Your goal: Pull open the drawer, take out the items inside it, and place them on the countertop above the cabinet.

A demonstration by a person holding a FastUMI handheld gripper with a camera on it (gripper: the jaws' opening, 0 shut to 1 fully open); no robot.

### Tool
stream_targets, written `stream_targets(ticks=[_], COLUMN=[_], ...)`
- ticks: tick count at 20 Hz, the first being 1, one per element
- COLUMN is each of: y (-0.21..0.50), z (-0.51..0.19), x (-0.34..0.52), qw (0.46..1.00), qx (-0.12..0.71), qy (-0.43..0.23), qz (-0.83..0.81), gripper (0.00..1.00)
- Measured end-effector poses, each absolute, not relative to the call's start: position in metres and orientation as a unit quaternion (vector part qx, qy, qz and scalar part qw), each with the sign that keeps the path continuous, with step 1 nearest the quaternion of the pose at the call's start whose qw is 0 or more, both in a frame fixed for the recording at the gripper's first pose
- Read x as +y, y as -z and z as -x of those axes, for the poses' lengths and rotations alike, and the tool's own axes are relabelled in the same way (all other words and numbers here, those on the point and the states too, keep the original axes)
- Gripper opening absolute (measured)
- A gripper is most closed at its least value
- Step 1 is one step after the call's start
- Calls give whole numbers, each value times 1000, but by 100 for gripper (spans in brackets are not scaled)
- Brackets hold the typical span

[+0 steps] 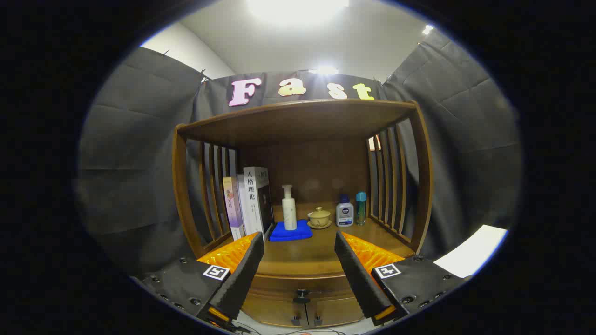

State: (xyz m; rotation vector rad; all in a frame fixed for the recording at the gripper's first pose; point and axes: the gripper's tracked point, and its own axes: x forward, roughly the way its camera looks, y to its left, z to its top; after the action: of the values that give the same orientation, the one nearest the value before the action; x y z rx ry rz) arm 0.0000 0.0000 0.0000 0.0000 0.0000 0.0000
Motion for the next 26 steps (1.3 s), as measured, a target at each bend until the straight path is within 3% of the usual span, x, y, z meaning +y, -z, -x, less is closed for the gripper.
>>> stream_targets(ticks=[26], y=[-6], z=[4], x=[-7], qw=[1000], qx=[-12], qy=[10], qz=[0], gripper=[97])
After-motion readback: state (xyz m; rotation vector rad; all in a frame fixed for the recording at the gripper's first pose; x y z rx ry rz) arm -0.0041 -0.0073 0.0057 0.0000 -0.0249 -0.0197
